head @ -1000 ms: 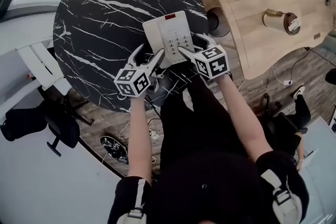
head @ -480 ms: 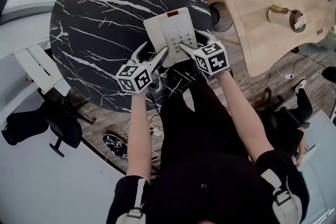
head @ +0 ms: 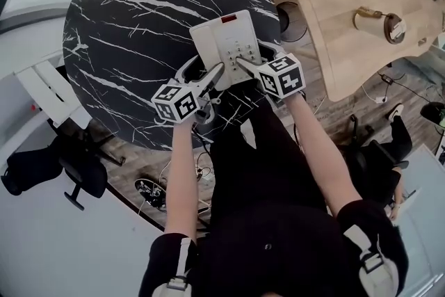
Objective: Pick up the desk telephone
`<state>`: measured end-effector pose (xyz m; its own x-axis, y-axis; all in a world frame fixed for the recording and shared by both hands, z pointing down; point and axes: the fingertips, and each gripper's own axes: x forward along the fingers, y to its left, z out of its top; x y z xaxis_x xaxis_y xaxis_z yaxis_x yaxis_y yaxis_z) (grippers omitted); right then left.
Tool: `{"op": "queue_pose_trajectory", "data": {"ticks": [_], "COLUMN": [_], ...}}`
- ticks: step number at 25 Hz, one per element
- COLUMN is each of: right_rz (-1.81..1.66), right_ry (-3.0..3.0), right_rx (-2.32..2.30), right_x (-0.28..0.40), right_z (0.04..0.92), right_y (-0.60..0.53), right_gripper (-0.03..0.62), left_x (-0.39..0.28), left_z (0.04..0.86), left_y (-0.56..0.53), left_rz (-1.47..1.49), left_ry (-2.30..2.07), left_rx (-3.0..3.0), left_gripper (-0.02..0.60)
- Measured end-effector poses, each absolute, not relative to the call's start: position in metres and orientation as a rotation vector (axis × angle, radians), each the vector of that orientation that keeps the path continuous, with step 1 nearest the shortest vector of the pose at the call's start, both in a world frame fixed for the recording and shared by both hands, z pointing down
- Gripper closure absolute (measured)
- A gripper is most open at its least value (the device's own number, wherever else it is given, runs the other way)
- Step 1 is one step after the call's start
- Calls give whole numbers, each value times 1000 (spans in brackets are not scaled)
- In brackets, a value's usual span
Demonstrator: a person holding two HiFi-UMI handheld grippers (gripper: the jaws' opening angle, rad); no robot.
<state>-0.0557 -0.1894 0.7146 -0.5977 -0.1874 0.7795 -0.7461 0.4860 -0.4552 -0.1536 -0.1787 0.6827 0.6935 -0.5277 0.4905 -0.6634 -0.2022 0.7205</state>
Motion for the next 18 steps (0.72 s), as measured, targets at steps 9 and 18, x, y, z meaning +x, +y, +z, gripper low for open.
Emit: {"op": "queue_pose_trajectory", "data": {"ticks": [9,18], "right_rz": [1114,1122], "right_ry": [-2068,-2046], "right_rx": [752,751], "right_x": [-55,-55], "right_z": [715,715], "right_y": [-189,-190], "right_gripper": [269,281], "left_x": [-153,-154], "left_z": [686,683], "left_y": [-179,-179], "left_rz": [96,105], "left_ry": [-888,-929], "left_rx": [1846,1835], "left_gripper": [219,240]}}
